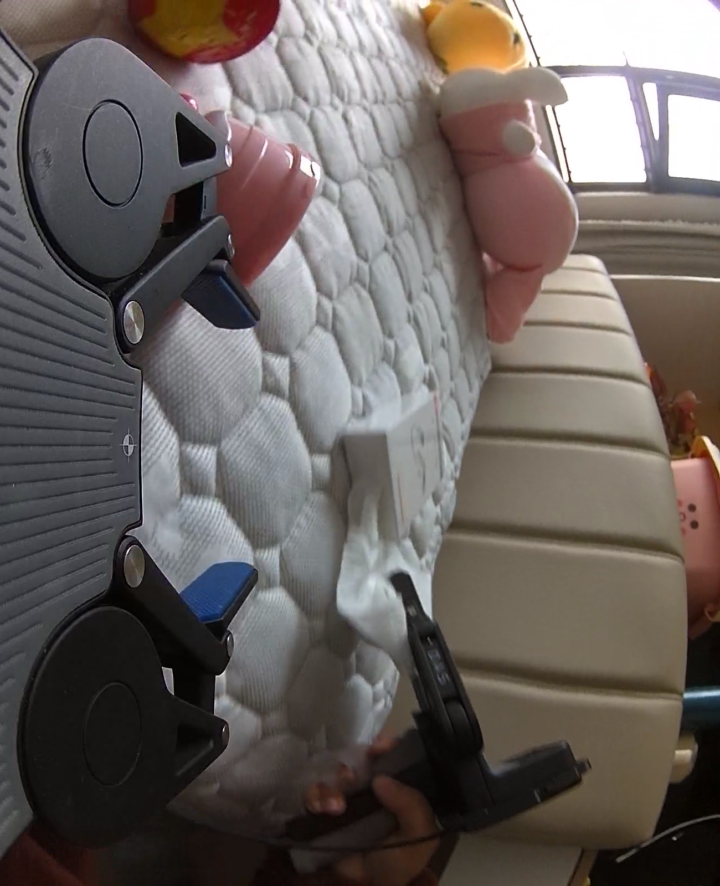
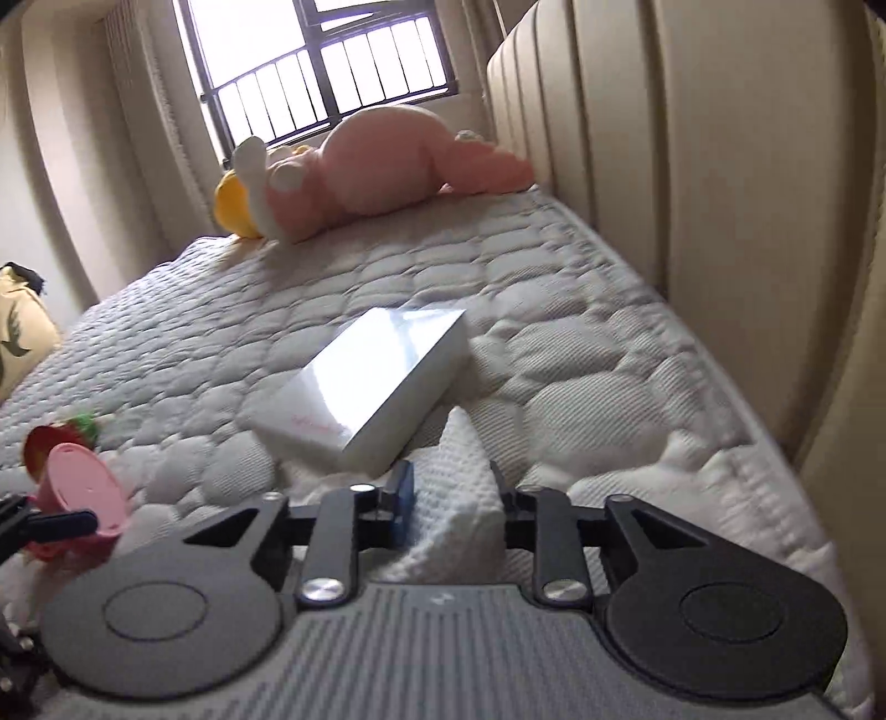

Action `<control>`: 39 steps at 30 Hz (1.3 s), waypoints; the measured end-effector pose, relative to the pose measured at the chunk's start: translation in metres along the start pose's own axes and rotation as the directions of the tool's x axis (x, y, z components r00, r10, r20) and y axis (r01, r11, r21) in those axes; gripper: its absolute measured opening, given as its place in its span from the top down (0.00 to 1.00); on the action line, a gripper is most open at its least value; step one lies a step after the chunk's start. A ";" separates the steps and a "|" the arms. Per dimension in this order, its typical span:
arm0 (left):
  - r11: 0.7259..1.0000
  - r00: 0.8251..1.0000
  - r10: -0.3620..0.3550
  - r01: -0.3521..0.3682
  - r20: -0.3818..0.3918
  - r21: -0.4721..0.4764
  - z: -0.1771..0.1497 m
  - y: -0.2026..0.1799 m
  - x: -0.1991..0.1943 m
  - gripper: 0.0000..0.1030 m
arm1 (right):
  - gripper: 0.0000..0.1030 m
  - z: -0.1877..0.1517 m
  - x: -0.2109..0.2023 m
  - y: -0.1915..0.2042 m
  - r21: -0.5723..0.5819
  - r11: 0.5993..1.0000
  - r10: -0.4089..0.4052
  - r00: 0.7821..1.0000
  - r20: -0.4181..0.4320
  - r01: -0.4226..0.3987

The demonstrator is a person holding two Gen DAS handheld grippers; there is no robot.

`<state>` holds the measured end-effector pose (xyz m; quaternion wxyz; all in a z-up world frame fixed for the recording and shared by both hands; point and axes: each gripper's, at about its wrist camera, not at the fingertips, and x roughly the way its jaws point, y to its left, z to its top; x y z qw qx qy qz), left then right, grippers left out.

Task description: Clean container

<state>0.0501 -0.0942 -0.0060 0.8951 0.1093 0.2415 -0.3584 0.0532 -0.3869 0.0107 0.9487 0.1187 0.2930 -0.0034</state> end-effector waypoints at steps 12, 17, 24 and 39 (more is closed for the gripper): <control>0.983 0.991 -0.134 0.134 0.011 -0.126 0.050 -0.012 0.055 0.04 | 0.26 0.032 -0.040 -0.010 -0.040 0.997 -0.050 0.974 0.222 0.060; 0.977 0.988 -0.156 0.152 -0.010 -0.148 0.047 -0.032 0.079 0.04 | 0.29 0.020 -0.033 -0.033 0.257 0.896 0.351 0.932 0.096 -0.364; 0.977 0.990 -0.140 0.134 -0.025 -0.164 0.031 -0.039 0.078 0.03 | 0.19 0.026 0.025 -0.021 0.187 0.961 0.215 0.976 -0.037 -0.205; 0.759 0.938 -0.325 0.333 0.118 -0.559 0.014 0.012 0.043 0.00 | 0.62 0.026 0.070 -0.004 0.382 0.794 0.534 0.843 -0.066 -0.473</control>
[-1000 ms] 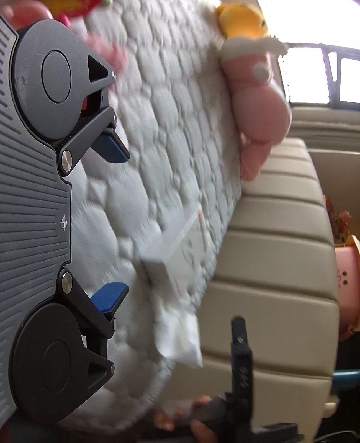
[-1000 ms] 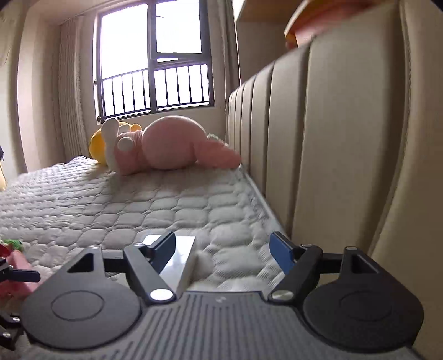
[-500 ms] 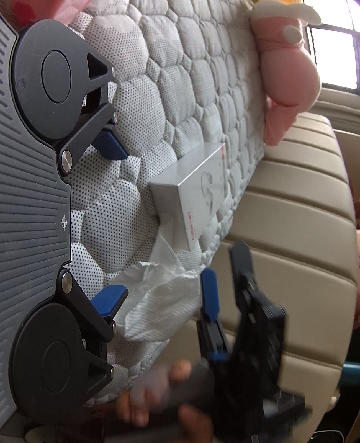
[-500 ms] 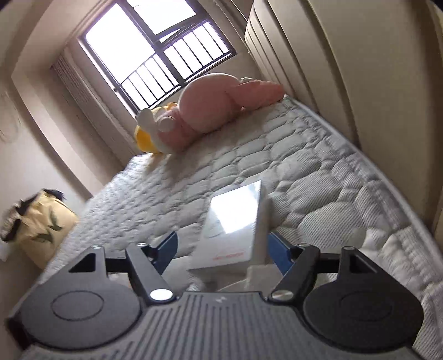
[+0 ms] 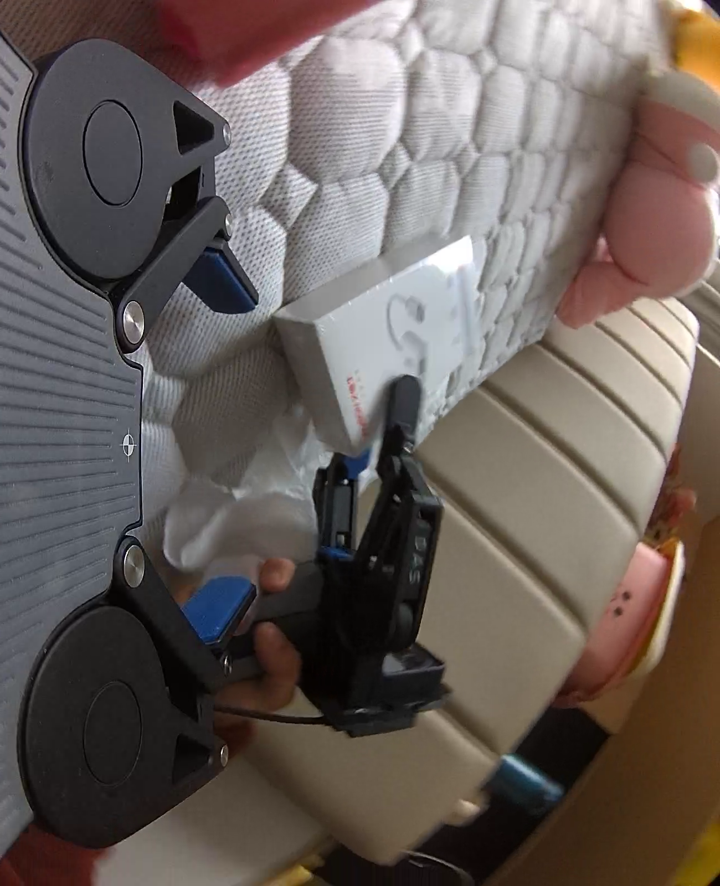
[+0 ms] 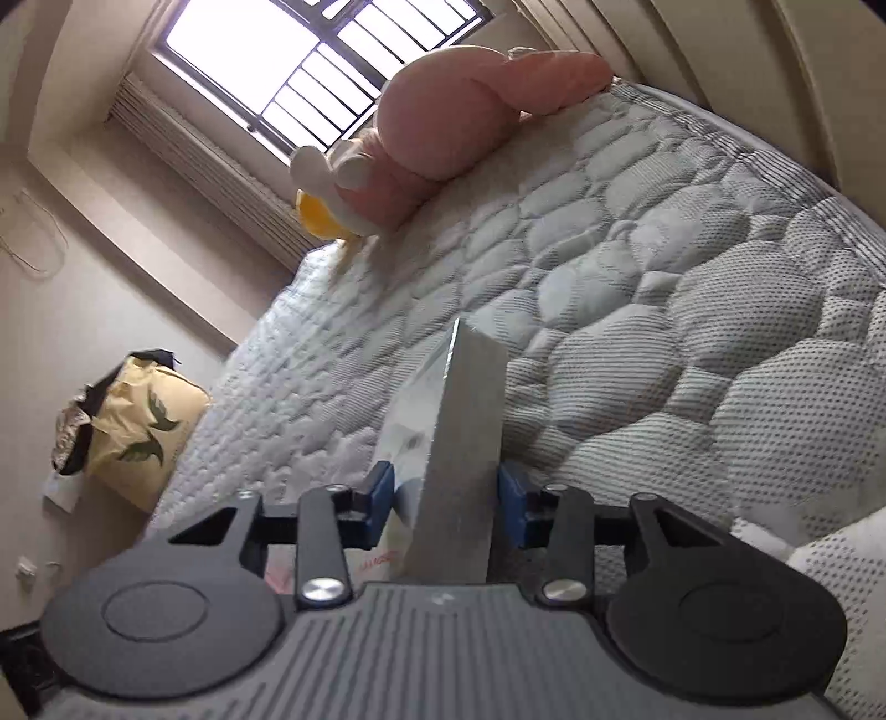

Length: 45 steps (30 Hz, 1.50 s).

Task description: Clean container

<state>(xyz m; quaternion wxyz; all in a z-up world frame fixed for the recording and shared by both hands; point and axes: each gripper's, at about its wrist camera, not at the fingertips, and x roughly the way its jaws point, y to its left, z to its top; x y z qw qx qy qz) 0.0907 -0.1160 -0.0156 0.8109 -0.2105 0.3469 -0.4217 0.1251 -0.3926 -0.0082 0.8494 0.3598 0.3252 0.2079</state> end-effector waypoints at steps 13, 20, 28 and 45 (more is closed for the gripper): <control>0.939 0.992 -0.088 0.113 0.089 -0.324 -0.004 0.036 -0.003 0.00 | 0.72 -0.028 -0.038 0.002 0.005 1.000 0.012 1.000 0.010 -0.012; 0.955 0.996 -0.080 0.091 0.050 -0.283 0.002 0.032 -0.002 0.00 | 0.11 -0.058 -0.069 0.054 -0.404 0.877 -0.217 0.965 0.146 0.258; 0.975 0.986 0.130 -0.108 -0.105 0.193 -0.032 -0.022 -0.013 0.00 | 0.09 -0.078 -0.087 0.036 0.085 0.993 -0.072 0.990 -0.117 0.083; 0.862 0.975 -0.197 0.220 0.098 -0.456 -0.020 0.051 -0.041 0.00 | 0.62 -0.093 -0.032 0.019 0.339 0.941 -0.019 0.996 0.091 -0.013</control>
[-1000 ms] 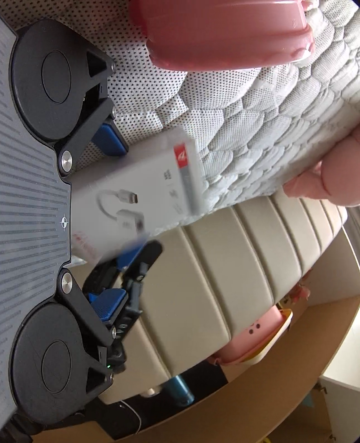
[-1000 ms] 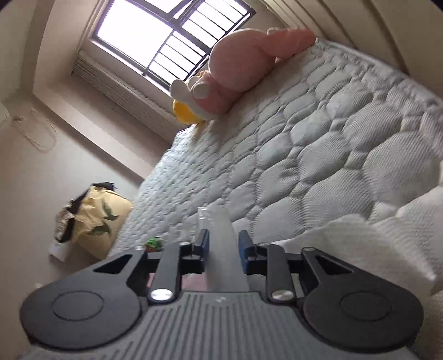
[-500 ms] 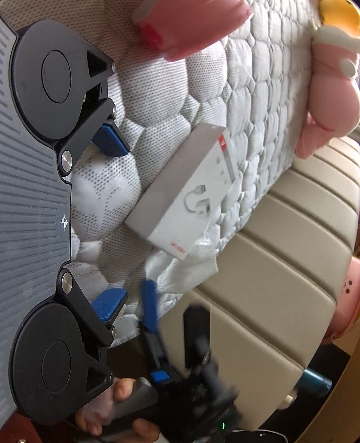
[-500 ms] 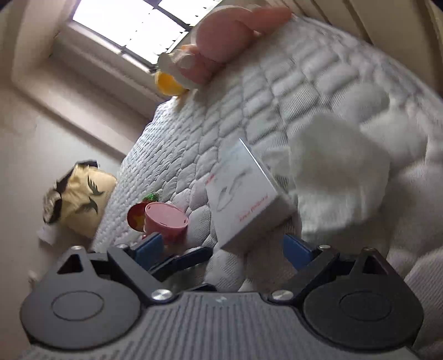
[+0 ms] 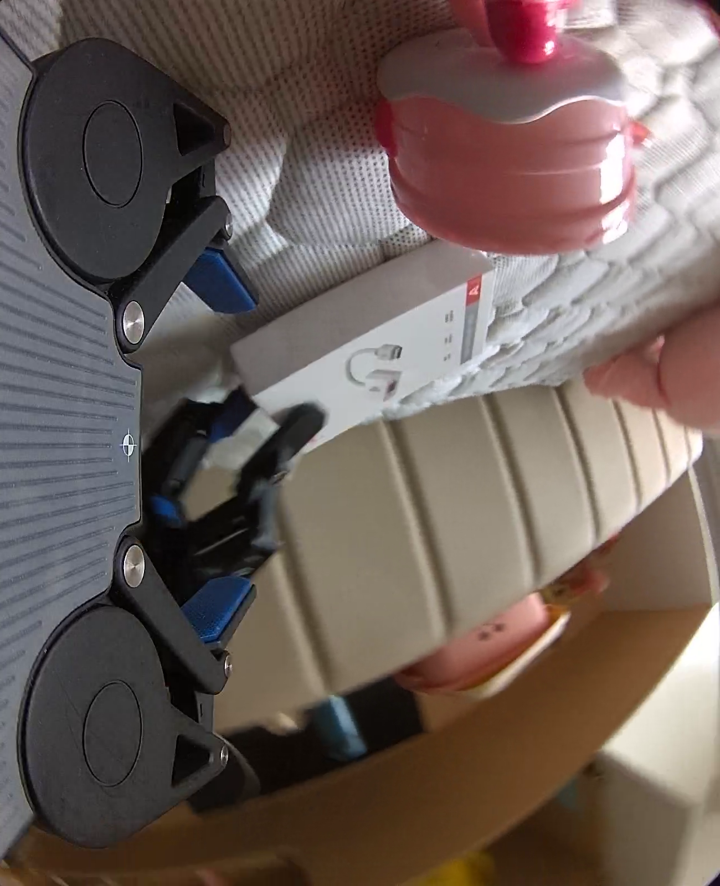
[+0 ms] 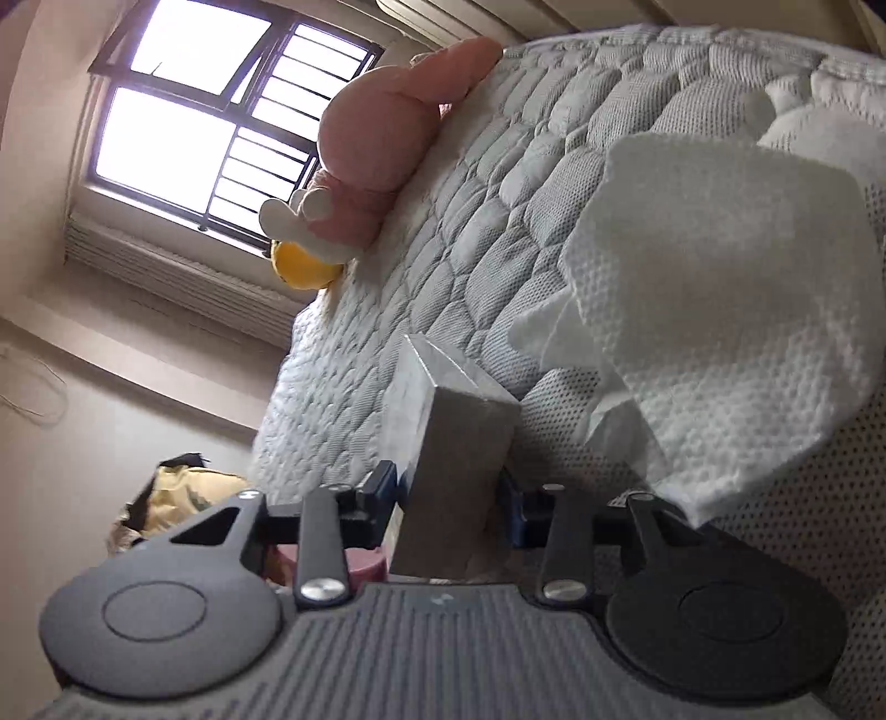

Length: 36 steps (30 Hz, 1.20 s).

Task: Clean container
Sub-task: 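Hold the white box in the left tool while the right tool wipes it with tissue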

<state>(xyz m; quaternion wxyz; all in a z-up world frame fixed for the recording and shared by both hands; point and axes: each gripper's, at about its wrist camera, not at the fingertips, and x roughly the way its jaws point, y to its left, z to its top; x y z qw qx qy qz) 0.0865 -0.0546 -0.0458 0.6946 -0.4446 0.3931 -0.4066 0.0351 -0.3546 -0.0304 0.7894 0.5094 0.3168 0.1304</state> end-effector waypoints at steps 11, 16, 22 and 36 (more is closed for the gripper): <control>0.998 0.997 0.062 -0.062 0.039 -0.006 0.000 -0.005 0.037 0.00 | 0.52 -0.010 -0.026 0.002 -0.057 0.998 0.006 0.999 -0.046 -0.008; 0.989 0.993 0.110 -0.115 0.047 0.094 -0.001 -0.010 0.034 0.11 | 0.17 -0.017 -0.058 0.030 -0.401 0.899 -0.135 0.983 0.125 0.174; 0.878 0.952 0.290 -0.304 0.093 0.371 -0.011 -0.026 0.049 0.27 | 0.00 -0.040 -0.070 0.074 -0.716 0.331 -0.282 0.789 0.546 0.614; 0.703 0.928 0.333 -0.362 0.166 0.612 -0.038 -0.042 0.069 0.23 | 0.00 -0.032 -0.046 0.012 -0.792 0.321 -0.431 0.824 0.367 0.520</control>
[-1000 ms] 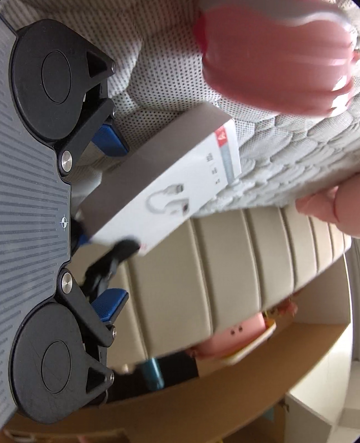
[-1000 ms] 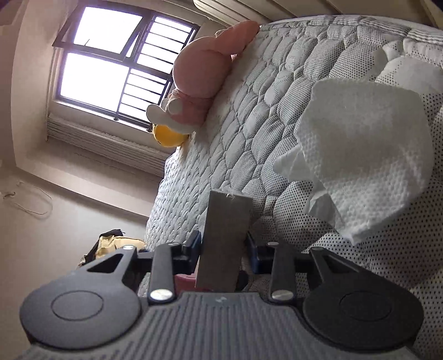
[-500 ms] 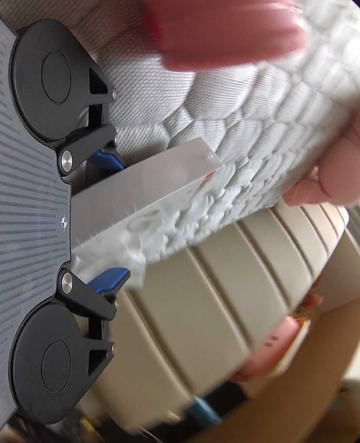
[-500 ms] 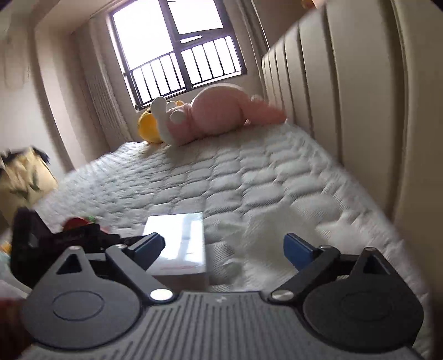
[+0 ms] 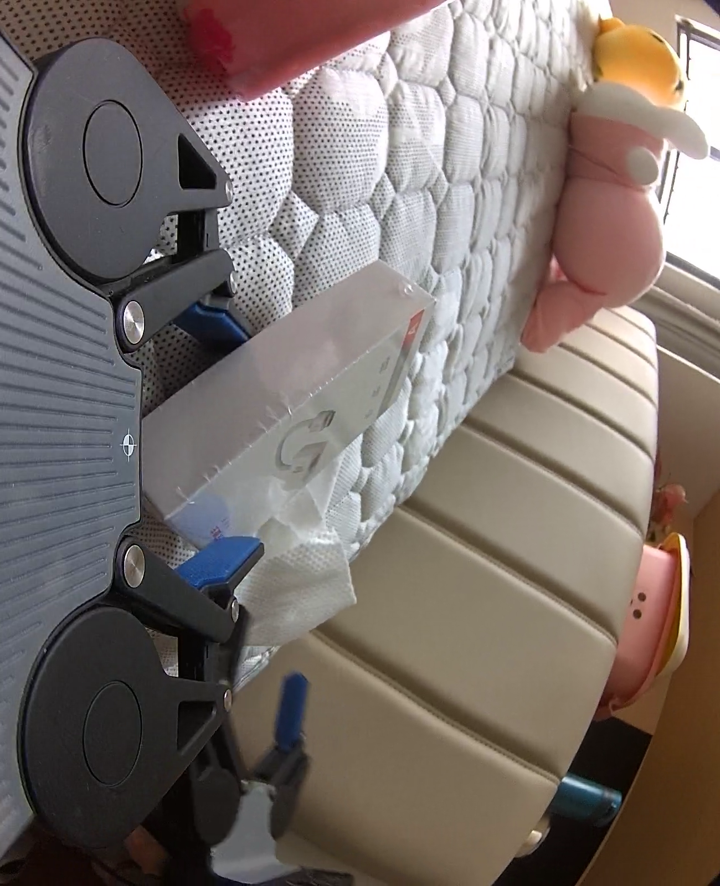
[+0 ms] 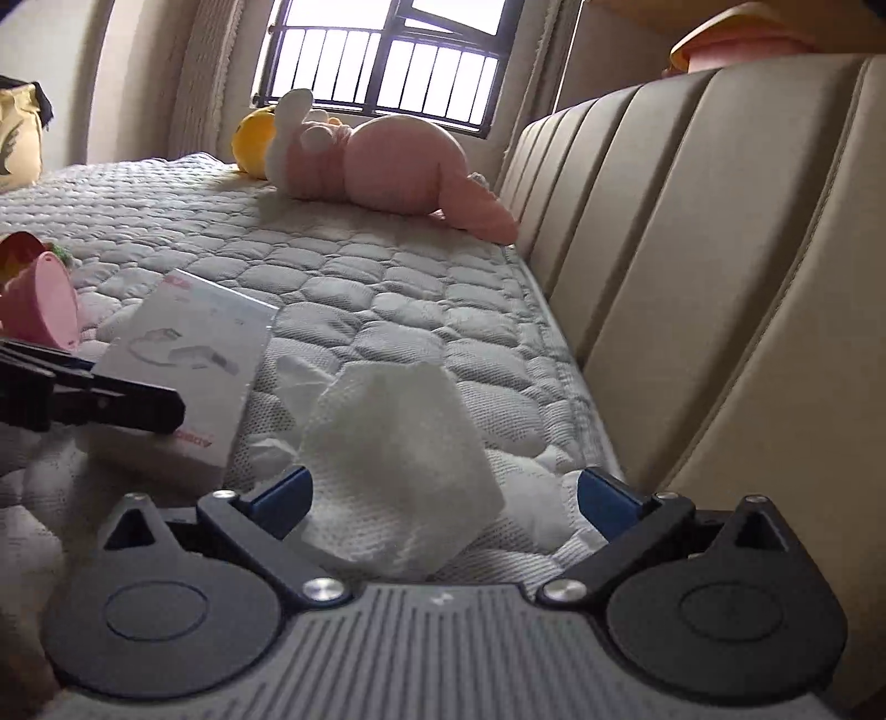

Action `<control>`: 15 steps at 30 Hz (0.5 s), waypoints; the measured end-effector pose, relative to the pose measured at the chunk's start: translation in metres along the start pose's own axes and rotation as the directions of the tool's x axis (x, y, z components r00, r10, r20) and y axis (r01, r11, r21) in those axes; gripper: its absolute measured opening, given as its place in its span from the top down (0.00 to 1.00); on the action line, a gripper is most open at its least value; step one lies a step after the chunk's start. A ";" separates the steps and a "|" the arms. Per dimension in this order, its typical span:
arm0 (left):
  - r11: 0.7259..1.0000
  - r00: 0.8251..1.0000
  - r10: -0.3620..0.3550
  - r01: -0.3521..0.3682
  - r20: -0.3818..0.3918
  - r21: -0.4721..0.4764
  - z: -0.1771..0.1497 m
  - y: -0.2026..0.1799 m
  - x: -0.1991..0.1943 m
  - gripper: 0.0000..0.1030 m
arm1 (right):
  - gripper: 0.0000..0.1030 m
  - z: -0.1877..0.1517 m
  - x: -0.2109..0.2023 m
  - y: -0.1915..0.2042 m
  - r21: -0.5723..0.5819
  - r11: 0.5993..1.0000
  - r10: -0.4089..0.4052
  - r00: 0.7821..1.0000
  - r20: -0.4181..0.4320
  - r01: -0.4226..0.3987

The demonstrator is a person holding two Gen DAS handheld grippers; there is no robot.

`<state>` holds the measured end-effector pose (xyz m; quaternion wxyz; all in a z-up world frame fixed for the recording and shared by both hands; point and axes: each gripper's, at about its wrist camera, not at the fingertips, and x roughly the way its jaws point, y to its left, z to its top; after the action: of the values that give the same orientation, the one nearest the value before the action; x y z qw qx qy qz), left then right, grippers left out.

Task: Clean container
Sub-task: 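Hold the white box in the left tool while the right tool wipes it with tissue, then keep holding the white box while the right tool wipes its printed face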

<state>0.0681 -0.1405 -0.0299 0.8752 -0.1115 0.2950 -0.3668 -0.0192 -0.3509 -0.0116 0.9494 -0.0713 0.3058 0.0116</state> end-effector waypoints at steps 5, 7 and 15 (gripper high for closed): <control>1.000 1.000 -0.002 0.002 -0.007 -0.004 0.000 0.000 0.001 0.19 | 0.00 -0.012 0.012 -0.004 0.100 0.992 0.090 0.989 -0.120 -0.078; 1.000 1.000 0.010 -0.010 -0.010 0.021 -0.001 -0.004 0.002 0.17 | 0.00 -0.011 0.011 -0.005 0.110 0.990 0.099 0.988 -0.120 -0.086; 0.999 1.000 0.013 -0.013 -0.018 0.042 -0.004 -0.007 0.003 0.12 | 0.00 0.008 -0.040 -0.002 0.044 0.999 -0.001 0.992 0.128 -0.004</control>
<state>0.0637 -0.1475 -0.0314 0.8769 -0.0879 0.2961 -0.3682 -0.0467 -0.3508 0.0180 0.9683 -0.0491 0.2446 0.0100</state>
